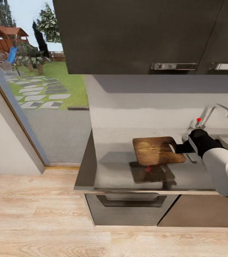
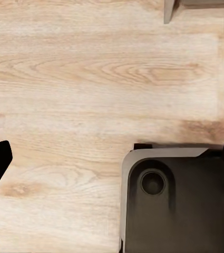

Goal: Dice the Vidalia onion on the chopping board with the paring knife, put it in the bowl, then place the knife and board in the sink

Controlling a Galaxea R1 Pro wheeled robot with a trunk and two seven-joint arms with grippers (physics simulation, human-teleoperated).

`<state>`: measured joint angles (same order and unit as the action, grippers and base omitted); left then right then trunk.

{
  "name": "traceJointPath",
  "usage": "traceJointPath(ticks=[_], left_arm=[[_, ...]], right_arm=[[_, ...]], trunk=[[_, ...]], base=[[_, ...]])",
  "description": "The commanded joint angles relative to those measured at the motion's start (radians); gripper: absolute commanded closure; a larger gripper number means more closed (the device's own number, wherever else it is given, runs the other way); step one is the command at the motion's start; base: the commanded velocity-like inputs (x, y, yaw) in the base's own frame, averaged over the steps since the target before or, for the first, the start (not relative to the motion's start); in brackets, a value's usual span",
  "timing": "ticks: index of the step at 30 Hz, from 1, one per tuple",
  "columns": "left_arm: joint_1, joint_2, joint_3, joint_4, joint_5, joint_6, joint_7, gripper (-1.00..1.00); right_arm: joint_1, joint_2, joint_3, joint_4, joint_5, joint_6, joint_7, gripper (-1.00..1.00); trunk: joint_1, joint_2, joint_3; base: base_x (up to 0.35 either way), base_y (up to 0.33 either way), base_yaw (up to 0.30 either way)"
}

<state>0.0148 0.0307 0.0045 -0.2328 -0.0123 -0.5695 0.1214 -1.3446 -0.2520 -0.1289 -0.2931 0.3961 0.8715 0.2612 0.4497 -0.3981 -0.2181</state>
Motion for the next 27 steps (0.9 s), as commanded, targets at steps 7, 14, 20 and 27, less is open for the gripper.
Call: traceJointPath(ticks=[7, 14, 20, 27], left_arm=[[0.000, 0.000, 0.000, -0.002, -0.002, -0.001, 0.003, -1.00], [0.000, 0.000, 0.001, -0.002, -0.002, -0.001, 0.003, -1.00], [0.000, 0.000, 0.000, -0.002, -0.002, -0.001, 0.003, -1.00], [0.000, 0.000, 0.000, -0.002, -0.002, -0.001, 0.003, -1.00]], right_arm=[[-0.001, 0.000, -0.009, -0.001, 0.003, 0.002, 0.007, 1.00], [-0.001, 0.000, -0.009, -0.001, 0.004, 0.001, 0.007, 1.00], [-0.001, -0.001, -0.009, -0.001, 0.004, 0.000, 0.007, 1.00], [-0.001, -0.002, -0.009, -0.001, 0.004, 0.000, 0.006, 1.00]], trunk=[[0.000, -0.002, -0.002], [0.000, -0.002, -0.002], [0.000, -0.002, -0.002], [0.000, -0.002, -0.002]], base=[[-0.066, -0.253, 0.000], [-0.005, -0.250, 0.000], [0.000, -0.250, 0.000], [0.000, -0.199, 0.000]])
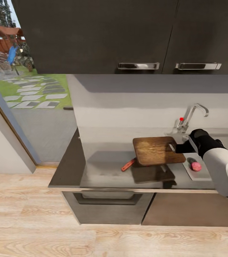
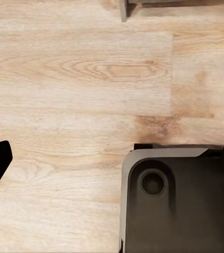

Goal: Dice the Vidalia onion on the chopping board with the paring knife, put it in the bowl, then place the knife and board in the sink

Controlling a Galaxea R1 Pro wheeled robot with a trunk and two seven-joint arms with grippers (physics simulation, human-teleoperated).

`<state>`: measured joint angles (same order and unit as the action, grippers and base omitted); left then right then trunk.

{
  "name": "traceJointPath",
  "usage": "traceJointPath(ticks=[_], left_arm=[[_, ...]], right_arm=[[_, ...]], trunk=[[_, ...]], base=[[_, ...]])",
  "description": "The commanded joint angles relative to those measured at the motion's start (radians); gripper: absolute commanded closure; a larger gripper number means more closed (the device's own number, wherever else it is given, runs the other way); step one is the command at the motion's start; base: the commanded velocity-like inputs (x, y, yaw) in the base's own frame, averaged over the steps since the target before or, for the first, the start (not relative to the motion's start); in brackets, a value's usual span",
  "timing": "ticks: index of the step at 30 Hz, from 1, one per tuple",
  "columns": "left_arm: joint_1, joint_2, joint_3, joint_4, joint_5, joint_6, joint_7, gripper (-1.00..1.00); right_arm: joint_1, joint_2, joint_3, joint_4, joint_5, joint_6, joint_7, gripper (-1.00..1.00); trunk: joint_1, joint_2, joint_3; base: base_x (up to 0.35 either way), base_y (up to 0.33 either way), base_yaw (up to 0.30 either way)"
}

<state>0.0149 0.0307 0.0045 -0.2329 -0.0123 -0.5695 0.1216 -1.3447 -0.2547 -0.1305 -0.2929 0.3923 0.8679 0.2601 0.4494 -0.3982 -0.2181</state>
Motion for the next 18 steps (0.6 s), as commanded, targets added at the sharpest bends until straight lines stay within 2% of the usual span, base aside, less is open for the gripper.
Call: traceJointPath(ticks=[1, 12, 18], left_arm=[[0.000, 0.000, 0.000, -0.002, -0.002, -0.001, 0.003, -1.00], [0.000, 0.000, 0.000, -0.002, -0.002, -0.001, 0.003, -1.00], [0.000, 0.000, 0.000, -0.002, -0.002, -0.001, 0.003, -1.00]], right_arm=[[-0.001, 0.000, -0.008, -0.001, 0.008, 0.003, 0.007, 1.00], [-0.001, -0.023, -0.008, -0.001, 0.008, 0.001, 0.005, 1.00], [-0.001, -0.026, -0.008, 0.000, 0.009, 0.000, 0.002, 1.00]], trunk=[[0.001, -0.002, -0.002], [0.001, -0.002, -0.002], [0.001, -0.002, -0.002]], base=[[0.000, -0.054, 0.000], [0.002, -0.010, 0.000], [0.090, -0.210, 0.000]])
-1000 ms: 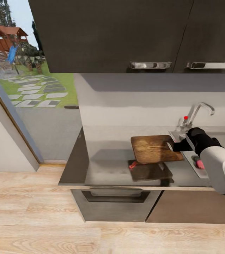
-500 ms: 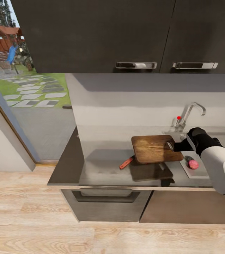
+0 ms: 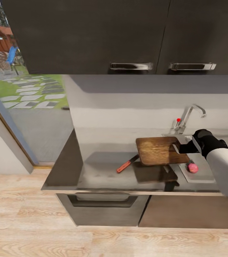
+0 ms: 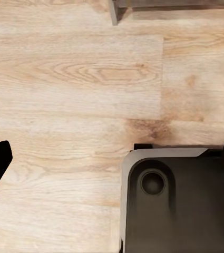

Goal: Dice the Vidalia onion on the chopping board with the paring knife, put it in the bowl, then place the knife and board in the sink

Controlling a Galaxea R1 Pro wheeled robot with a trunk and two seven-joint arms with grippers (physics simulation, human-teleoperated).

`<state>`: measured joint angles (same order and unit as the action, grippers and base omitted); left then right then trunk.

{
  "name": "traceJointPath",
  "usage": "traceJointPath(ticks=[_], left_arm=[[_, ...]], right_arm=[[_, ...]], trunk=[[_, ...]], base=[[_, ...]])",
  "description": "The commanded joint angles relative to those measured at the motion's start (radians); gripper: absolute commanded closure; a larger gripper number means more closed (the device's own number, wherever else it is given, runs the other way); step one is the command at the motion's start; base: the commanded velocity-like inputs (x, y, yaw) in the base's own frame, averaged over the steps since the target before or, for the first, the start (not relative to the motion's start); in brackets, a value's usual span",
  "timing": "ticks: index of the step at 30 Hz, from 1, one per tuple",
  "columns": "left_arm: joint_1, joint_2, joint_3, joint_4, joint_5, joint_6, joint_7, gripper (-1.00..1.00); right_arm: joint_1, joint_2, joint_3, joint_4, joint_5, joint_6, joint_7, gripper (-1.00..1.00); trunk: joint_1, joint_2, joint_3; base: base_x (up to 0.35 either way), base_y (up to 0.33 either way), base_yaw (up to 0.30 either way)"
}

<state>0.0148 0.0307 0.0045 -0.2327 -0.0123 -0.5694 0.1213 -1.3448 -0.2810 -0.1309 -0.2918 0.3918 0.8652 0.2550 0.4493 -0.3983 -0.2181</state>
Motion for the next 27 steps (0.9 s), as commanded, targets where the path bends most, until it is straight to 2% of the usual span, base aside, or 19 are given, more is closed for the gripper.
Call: traceJointPath(ticks=[1, 9, 13, 16, 27], left_arm=[[0.000, 0.000, 0.000, -0.002, -0.002, -0.001, 0.003, -1.00], [0.000, 0.000, 0.000, -0.002, -0.001, -0.001, 0.003, -1.00], [0.000, 0.000, 0.000, -0.002, -0.001, -0.001, 0.003, -1.00], [0.000, 0.000, 0.000, -0.002, -0.001, -0.001, 0.003, -1.00], [0.000, 0.000, 0.000, -0.002, -0.002, -0.001, 0.003, -1.00]], right_arm=[[0.000, 0.000, -0.007, -0.001, 0.009, 0.003, 0.003, 1.00], [0.000, 0.000, -0.007, 0.028, 0.009, -0.021, -0.035, 1.00], [0.000, 0.000, -0.007, 0.030, 0.010, -0.026, -0.042, 1.00], [0.000, 0.000, -0.007, 0.031, 0.009, -0.030, -0.073, 1.00], [0.000, 0.000, -0.007, 0.031, 0.009, -0.032, -0.084, 1.00]], trunk=[[0.001, -0.002, -0.002], [0.001, -0.002, -0.002], [0.001, -0.002, -0.002], [0.001, -0.002, -0.002], [0.001, -0.002, -0.002]], base=[[0.109, -0.274, 0.000], [0.052, -0.209, 0.000], [0.004, -0.037, 0.000], [0.000, -0.005, 0.000], [0.000, 0.000, 0.000]])
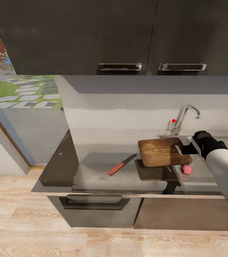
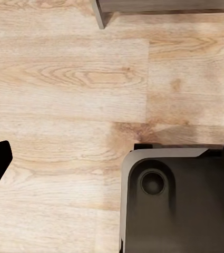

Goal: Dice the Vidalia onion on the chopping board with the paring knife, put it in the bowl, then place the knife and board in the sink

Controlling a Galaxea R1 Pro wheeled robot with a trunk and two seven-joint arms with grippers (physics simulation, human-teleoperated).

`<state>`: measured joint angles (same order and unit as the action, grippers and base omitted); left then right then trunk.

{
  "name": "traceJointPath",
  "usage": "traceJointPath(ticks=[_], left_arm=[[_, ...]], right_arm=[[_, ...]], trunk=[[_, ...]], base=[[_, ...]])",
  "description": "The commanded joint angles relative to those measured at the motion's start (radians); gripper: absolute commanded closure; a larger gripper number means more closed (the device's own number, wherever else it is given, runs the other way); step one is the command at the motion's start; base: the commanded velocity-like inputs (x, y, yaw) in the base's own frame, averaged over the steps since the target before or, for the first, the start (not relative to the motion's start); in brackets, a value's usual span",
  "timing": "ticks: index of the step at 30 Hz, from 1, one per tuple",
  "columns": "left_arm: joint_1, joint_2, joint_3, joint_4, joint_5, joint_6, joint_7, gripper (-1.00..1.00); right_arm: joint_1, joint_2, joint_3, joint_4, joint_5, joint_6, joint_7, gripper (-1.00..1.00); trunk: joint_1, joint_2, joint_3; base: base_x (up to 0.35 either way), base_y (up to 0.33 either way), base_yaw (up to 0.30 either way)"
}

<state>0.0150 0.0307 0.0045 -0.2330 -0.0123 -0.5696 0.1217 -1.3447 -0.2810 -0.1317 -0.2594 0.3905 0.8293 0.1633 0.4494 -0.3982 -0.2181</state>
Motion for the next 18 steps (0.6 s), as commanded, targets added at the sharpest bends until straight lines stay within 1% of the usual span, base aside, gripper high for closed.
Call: traceJointPath(ticks=[1, 4, 8, 18], left_arm=[[0.000, 0.000, 0.000, -0.002, -0.001, -0.001, 0.003, -1.00], [0.000, 0.000, 0.000, -0.002, -0.001, -0.001, 0.003, -1.00], [0.000, 0.000, 0.000, -0.002, -0.001, -0.001, 0.003, -1.00], [0.000, 0.000, 0.000, -0.002, -0.001, -0.001, 0.003, -1.00]], right_arm=[[-0.001, 0.000, -0.006, -0.001, 0.010, 0.004, 0.007, 1.00], [-0.001, 0.000, -0.006, -0.001, 0.010, 0.004, 0.005, 1.00], [-0.001, 0.000, -0.006, 0.000, 0.010, 0.004, -0.019, 1.00], [-0.001, 0.000, -0.006, 0.000, 0.010, 0.004, -0.027, 1.00]], trunk=[[0.001, -0.002, -0.002], [0.001, -0.002, -0.002], [0.001, -0.002, -0.002], [0.001, -0.002, -0.002]], base=[[0.000, 0.000, 0.000], [0.000, 0.000, 0.000], [0.000, 0.000, 0.000], [0.000, 0.000, 0.000]])
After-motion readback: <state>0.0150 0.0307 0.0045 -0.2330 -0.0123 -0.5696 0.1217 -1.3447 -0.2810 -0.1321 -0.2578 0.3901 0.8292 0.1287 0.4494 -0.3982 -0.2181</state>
